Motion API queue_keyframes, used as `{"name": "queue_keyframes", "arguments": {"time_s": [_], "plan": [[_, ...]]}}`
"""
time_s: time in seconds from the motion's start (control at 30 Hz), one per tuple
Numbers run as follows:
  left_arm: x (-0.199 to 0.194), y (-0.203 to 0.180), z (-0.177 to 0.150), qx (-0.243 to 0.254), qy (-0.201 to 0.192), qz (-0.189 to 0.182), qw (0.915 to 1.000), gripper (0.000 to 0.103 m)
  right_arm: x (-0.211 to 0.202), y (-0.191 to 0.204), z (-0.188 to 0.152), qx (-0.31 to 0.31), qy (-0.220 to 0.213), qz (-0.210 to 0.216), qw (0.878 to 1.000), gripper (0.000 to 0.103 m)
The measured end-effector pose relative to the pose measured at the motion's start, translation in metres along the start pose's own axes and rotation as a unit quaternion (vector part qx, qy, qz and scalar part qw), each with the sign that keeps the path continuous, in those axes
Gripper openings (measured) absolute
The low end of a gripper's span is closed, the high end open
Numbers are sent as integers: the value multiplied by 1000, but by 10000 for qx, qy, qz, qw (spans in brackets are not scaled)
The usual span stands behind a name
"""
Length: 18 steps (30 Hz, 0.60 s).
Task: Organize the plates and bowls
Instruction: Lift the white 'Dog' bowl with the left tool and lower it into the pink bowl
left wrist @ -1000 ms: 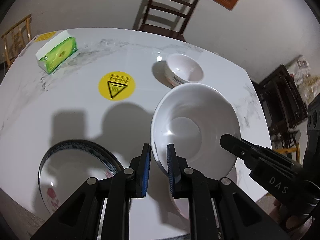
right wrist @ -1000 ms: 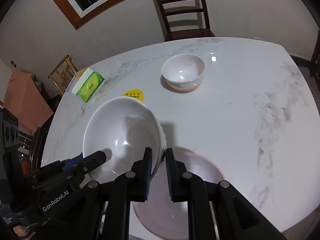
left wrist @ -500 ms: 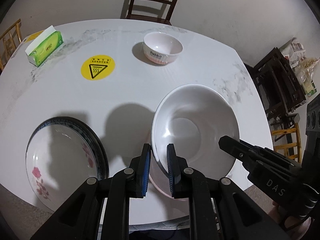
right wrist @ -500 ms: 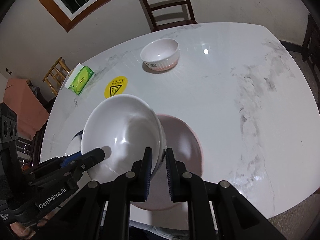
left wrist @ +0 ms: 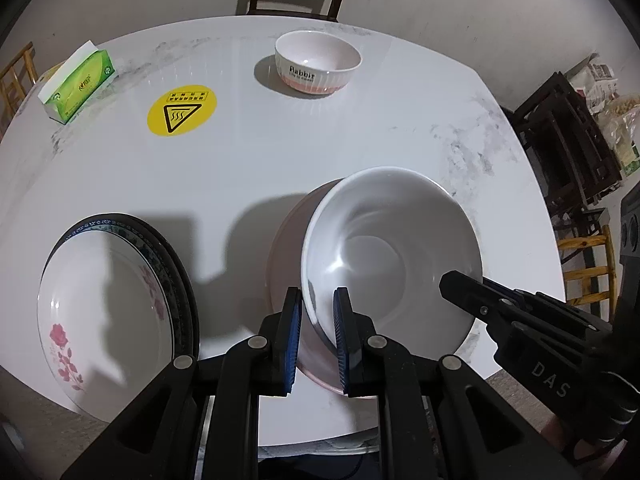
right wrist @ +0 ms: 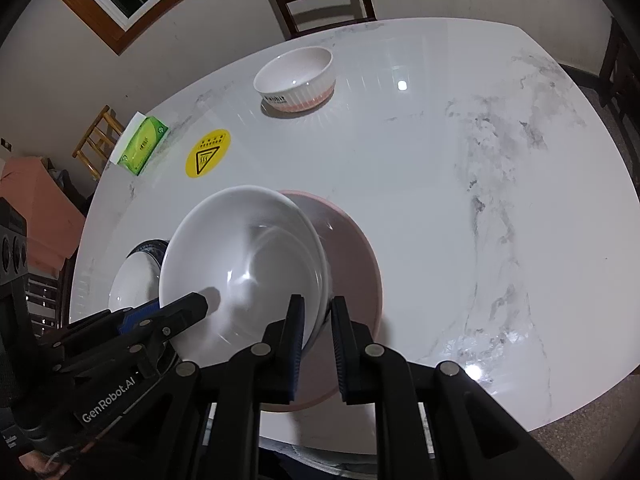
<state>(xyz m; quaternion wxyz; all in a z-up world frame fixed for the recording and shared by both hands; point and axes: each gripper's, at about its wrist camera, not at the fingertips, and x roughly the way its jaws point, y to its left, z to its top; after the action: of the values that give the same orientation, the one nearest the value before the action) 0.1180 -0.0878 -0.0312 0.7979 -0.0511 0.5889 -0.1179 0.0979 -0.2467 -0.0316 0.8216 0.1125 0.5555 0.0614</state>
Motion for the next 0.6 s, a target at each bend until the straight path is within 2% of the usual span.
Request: {"name": "queue_keyframes", "arguments": {"time_s": [0.6], "plan": [[18, -2, 0, 37, 180, 191, 9996, 13, 14, 3, 0, -177, 81, -240, 9995, 14]]}}
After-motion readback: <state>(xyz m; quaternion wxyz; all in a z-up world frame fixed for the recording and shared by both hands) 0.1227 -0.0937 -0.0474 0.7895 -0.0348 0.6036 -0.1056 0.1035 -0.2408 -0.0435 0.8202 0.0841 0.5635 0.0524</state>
